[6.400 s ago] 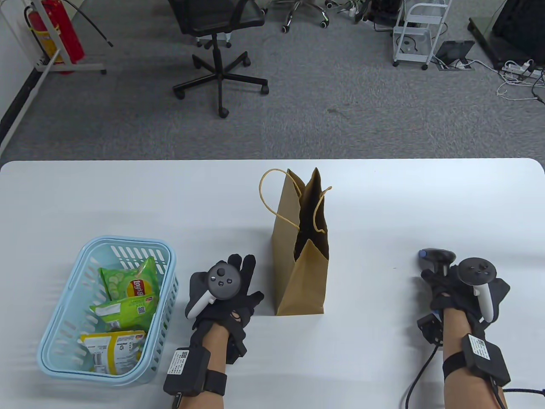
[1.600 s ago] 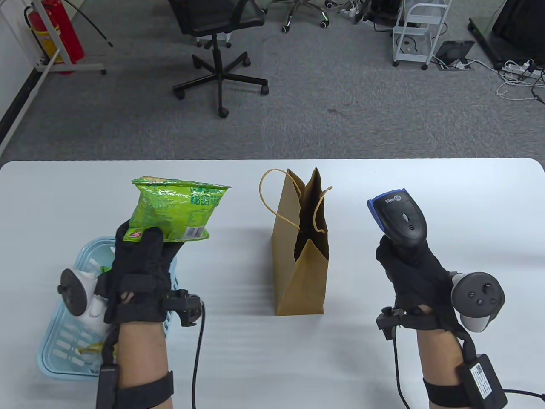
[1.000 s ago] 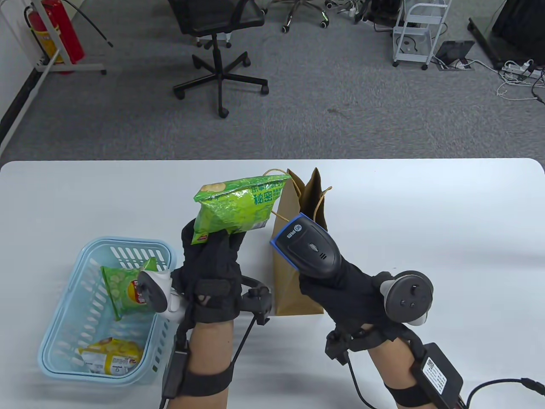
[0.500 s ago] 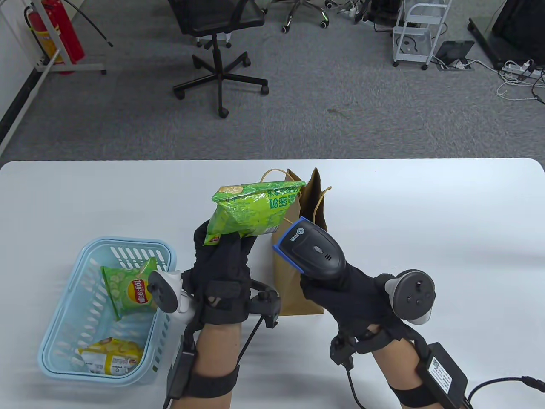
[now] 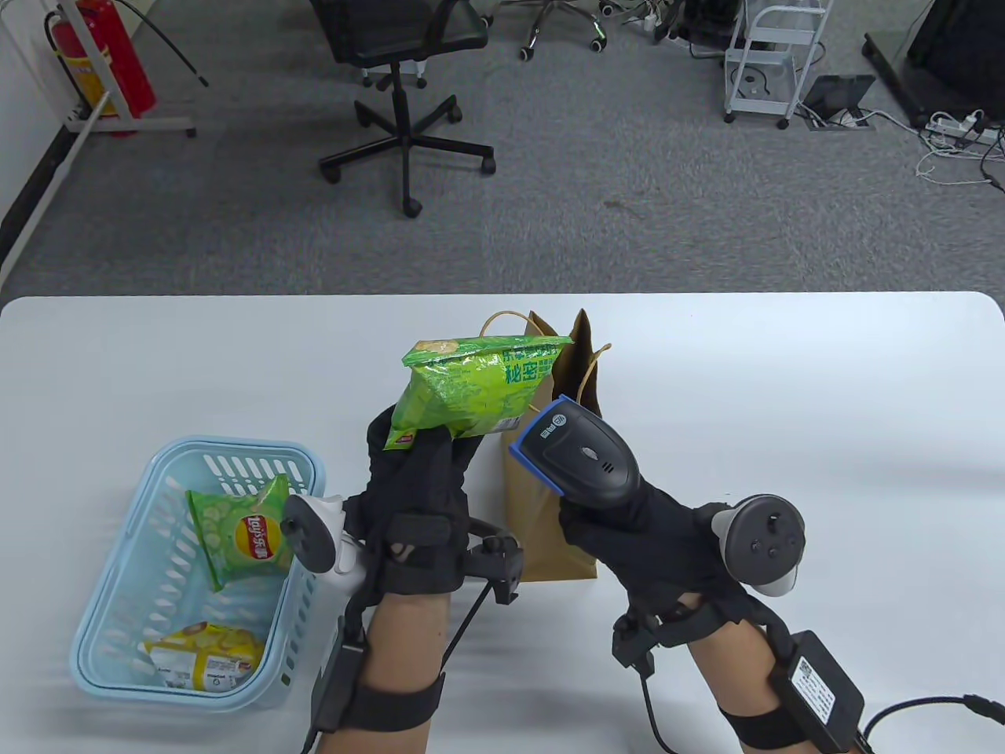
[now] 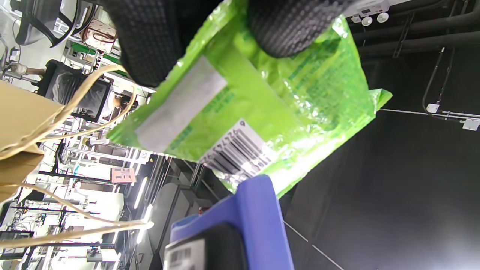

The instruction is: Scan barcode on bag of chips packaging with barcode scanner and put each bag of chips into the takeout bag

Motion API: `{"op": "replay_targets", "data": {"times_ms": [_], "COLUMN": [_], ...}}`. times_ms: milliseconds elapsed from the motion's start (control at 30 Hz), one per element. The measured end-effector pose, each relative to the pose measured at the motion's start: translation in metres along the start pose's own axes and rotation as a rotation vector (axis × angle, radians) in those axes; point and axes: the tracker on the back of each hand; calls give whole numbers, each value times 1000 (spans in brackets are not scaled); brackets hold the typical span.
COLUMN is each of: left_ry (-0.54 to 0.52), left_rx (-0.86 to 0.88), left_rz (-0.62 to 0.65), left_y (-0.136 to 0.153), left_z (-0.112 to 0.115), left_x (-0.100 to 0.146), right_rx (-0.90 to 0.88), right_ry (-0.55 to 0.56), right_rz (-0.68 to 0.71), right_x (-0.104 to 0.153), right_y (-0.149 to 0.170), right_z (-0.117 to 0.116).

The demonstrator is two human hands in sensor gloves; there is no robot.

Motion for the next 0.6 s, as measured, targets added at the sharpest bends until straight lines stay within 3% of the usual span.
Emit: {"op": "replay_targets", "data": {"times_ms": [400,600], "left_ry": [-6,-10], "left_rx": [-12,-80], "left_rz": [-18,24], "left_y": [4,-5], "left_z": [1,-1], "left_x": [0,0], "right_rx": [-4,-27], "right_ry": [-10,91], "right_rz": [0,48], "right_x": [1,8], "right_y": [0,-15], "right_z": [0,28]}}
Point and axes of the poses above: the tracker on the back of each hand, its own y axis roughly to the little-finger side, its own x axis roughly from the fingertips to the wrist, z = x × y, and after that the axes turned 3 degrees about -x, right-handed
